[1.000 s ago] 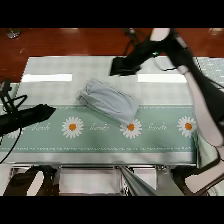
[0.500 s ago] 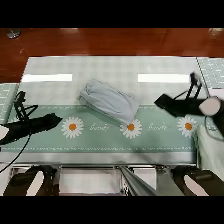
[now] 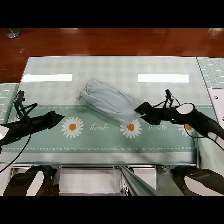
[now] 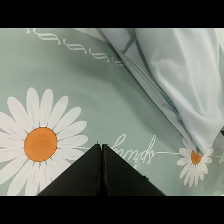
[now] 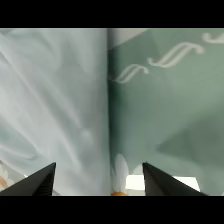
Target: Fold the shirts.
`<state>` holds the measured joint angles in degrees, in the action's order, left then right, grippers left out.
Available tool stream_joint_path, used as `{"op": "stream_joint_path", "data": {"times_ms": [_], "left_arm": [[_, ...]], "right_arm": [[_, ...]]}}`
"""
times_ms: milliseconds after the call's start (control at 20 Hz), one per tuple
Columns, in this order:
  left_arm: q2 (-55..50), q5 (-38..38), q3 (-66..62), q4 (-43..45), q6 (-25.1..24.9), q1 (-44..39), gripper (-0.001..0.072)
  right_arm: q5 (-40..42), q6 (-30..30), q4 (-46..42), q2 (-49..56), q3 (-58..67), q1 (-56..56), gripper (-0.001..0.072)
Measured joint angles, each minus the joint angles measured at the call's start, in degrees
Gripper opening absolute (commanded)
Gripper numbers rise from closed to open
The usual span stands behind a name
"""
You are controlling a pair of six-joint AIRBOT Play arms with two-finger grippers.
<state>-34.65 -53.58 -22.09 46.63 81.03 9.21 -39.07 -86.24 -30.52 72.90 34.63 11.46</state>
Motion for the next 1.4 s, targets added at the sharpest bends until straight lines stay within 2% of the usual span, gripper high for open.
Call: {"op": "stream_joint_path", "data": {"times_ms": [100,150,200,250,500,800,1000,1150,1400], "left_arm": [[0.0,0.2,0.0,-0.3,0.0,0.0,0.0023],[0.0,0.3,0.0,-0.4,0.0,0.0,0.0024],[0.0,0.4,0.0,-0.7,0.0,0.0,0.0024],[0.0,0.5,0.0,-1.0,0.0,0.0,0.0024],[0.0,0.7,0.0,-1.7,0.0,0.0,0.0024],[0.0,0.7,0.0,-1.9,0.0,0.0,0.0024],[0.0,0.7,0.0,-2.1,0.0,0.0,0.0024],[0.0,0.5,0.0,-2.1,0.0,0.0,0.0024],[0.0,0.2,0.0,-2.6,0.2,0.0,0.0024]], "right_arm": [[-1.9,2.3,3.0,4.8,3.1,1.0,0.0609],[-2.7,3.0,3.6,7.1,4.7,1.7,0.0523],[-2.9,3.7,3.8,9.0,6.3,2.5,0.029],[-2.9,4.1,3.7,11.0,8.1,3.2,0.0025],[-8.4,8.0,-0.1,15.4,24.2,5.5,0.0022],[-22.8,-1.1,-22.3,16.3,56.4,5.2,0.0022],[-32.9,-6.3,-31.5,16.3,73.1,0.8,0.0022],[-41.4,-8.0,-34.1,15.2,79.3,-5.5,0.0022],[-52.5,-11.3,-35.7,10.4,82.3,-18.8,0.0022]]}}
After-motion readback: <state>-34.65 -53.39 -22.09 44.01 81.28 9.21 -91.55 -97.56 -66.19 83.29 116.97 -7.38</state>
